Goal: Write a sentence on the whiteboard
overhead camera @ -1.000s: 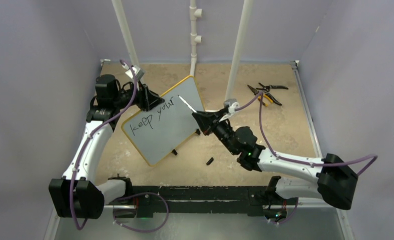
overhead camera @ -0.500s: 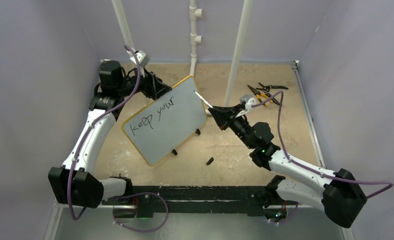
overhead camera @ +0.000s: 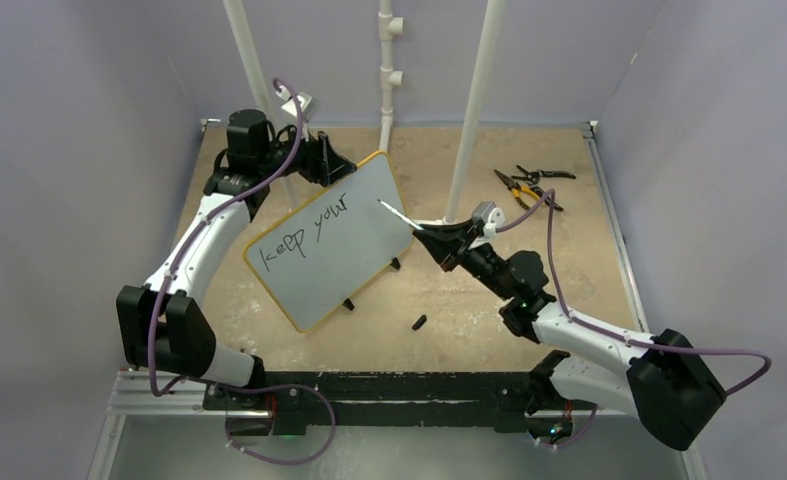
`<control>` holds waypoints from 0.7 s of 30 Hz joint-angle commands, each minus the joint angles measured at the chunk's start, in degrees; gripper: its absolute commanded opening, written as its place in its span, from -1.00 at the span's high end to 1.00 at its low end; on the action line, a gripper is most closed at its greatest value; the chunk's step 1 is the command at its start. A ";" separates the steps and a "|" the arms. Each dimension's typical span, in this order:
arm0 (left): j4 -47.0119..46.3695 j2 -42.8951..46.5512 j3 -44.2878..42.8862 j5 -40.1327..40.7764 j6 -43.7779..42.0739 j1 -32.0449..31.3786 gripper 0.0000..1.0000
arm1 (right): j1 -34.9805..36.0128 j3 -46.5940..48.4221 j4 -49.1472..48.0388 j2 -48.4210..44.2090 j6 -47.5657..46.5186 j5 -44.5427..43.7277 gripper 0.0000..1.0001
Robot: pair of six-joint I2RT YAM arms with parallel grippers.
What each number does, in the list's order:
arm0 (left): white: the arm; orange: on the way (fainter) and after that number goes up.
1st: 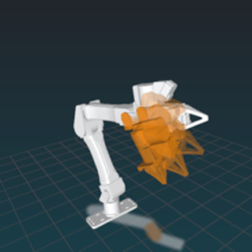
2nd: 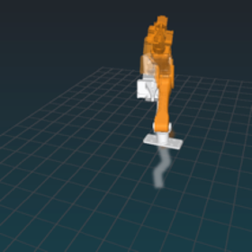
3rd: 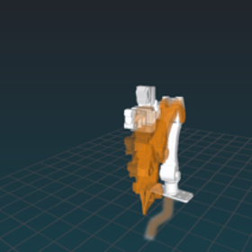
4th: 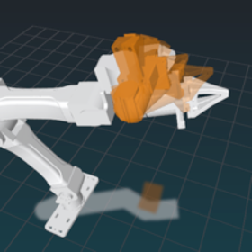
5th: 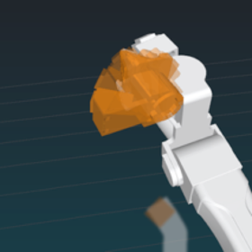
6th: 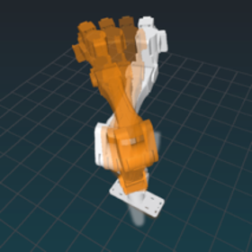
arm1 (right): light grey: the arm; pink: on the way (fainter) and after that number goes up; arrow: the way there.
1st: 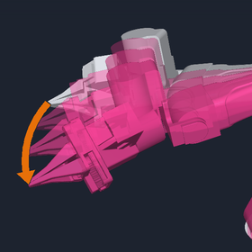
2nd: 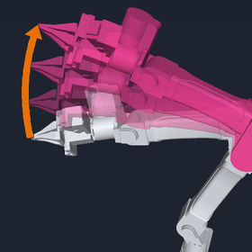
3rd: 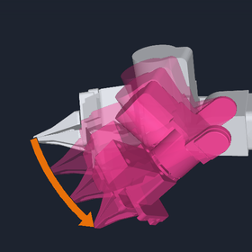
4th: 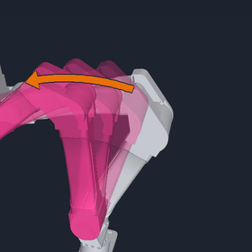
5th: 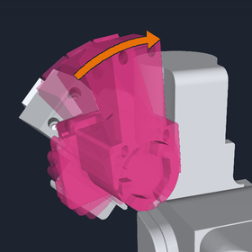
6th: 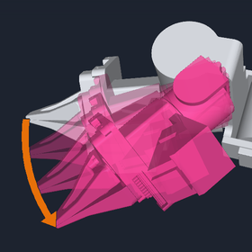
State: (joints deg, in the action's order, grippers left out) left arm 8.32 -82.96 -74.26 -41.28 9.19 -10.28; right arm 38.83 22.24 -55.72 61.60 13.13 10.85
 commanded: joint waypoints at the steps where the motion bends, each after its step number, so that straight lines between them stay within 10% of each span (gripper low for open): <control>1: -5.24 1.17 2.23 -2.29 1.12 -0.35 -0.22 | -0.16 -0.44 -6.29 0.03 -2.80 2.79 1.00; 21: -7.36 0.78 3.85 -6.33 1.61 -0.35 0.64 | -0.07 13.28 1.42 11.32 -2.50 2.10 1.00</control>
State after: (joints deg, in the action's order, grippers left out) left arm 4.23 -82.94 -71.33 -46.50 10.98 -10.68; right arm 38.83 31.05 -56.47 71.00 11.88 14.39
